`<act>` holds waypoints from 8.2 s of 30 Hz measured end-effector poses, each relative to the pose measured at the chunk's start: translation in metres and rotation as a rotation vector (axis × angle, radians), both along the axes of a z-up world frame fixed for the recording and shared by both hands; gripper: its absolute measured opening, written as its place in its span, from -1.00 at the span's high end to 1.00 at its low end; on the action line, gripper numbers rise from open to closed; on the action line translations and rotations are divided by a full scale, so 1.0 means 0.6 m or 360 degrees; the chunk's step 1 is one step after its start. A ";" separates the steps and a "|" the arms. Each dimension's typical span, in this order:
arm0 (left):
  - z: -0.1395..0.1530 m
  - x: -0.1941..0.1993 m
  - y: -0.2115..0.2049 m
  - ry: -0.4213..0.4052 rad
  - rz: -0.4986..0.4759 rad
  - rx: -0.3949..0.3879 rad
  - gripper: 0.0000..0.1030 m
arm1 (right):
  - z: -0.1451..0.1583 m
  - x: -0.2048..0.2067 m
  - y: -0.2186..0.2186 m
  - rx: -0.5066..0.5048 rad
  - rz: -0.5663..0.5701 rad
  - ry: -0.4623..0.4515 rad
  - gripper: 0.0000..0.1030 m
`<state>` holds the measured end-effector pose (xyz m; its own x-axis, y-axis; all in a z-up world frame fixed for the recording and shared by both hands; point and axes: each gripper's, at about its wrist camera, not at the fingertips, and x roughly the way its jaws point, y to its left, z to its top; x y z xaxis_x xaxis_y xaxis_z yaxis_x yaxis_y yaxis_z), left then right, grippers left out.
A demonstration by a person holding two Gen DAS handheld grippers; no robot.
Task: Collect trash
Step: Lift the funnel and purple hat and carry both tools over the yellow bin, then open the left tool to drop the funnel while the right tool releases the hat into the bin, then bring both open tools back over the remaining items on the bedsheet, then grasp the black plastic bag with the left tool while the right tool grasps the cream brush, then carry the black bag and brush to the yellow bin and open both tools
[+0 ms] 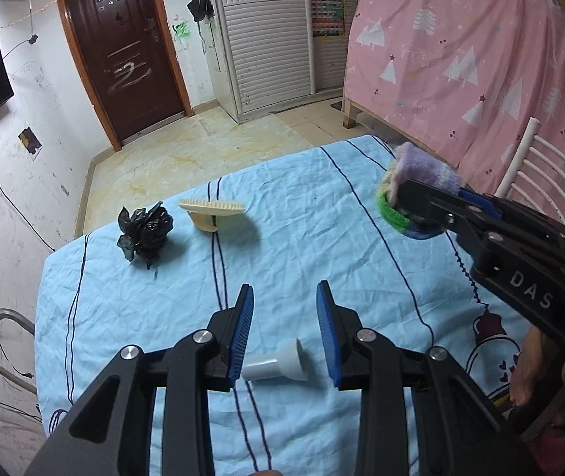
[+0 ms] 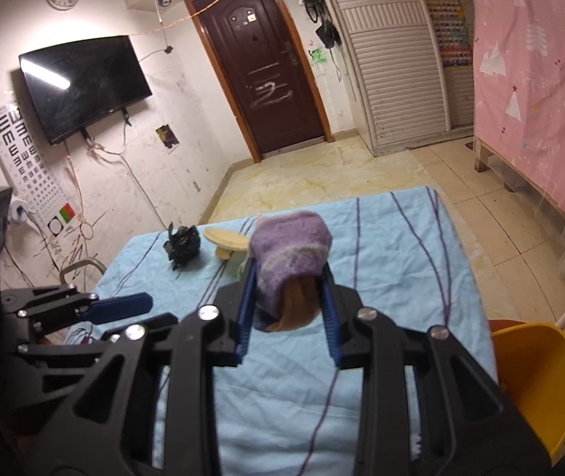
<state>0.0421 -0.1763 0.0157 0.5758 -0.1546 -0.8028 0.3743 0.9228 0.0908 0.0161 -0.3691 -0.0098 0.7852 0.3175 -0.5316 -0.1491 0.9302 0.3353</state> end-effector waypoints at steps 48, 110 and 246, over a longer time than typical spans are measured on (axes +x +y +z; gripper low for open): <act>-0.052 0.005 -0.134 0.0208 -0.0011 0.0107 0.26 | -0.018 -0.085 -0.198 0.0161 -0.0315 -0.0058 0.43; -0.030 0.020 -0.296 0.0139 -0.0452 -0.0158 -0.07 | -0.015 -0.115 -0.268 0.0277 -0.0517 -0.0084 -0.35; 0.004 0.102 -0.087 -0.0042 0.0035 -0.0111 0.48 | 0.018 0.043 -0.054 -0.0138 -0.0057 -0.0045 0.51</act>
<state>0.1031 -0.2285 0.0179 0.6007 -0.1969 -0.7748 0.3523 0.9352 0.0355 0.0421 -0.4017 0.0009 0.8104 0.2428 -0.5331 -0.1235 0.9604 0.2496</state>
